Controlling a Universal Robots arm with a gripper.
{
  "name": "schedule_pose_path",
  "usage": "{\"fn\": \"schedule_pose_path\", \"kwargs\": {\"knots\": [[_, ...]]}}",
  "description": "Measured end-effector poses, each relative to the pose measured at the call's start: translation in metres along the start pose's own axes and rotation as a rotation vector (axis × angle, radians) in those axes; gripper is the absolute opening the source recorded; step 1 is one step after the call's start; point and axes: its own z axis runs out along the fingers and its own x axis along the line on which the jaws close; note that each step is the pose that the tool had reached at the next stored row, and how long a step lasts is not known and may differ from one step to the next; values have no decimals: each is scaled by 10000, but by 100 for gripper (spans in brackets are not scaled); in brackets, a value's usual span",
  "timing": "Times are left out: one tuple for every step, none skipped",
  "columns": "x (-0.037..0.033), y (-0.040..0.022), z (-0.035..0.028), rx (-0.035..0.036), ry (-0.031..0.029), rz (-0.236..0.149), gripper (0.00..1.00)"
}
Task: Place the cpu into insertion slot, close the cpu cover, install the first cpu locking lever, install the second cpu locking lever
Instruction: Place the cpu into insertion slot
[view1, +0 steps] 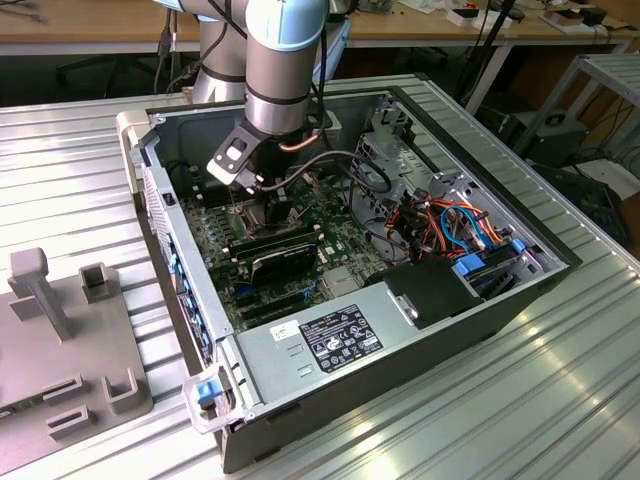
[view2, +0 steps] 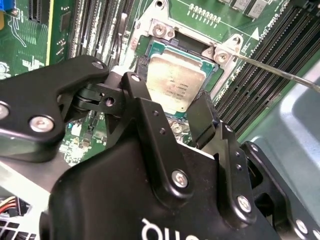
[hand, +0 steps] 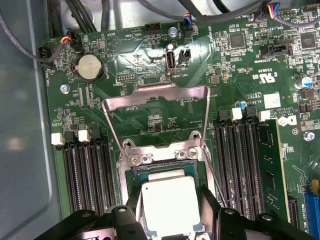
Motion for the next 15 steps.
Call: {"fn": "schedule_pose_path", "kwargs": {"knots": [[0,0,0,1,-2,104,57],[-1,1,0,2,-2,223,57],[-3,2,1,2,2,226,57],[-8,0,1,2,6,220,57],[-13,-1,0,3,12,138,57],[-14,-1,0,3,13,82,57],[-14,-1,0,4,13,65,57],[-14,-1,0,4,14,63,57],[-14,-1,0,3,15,63,57],[-14,-1,0,4,16,62,57],[-14,-1,0,2,16,62,56],[-14,-1,-2,2,17,63,55],[-15,-1,-9,2,14,63,55],[-15,0,-17,3,11,68,55],[-16,0,-30,4,6,80,55]]}}
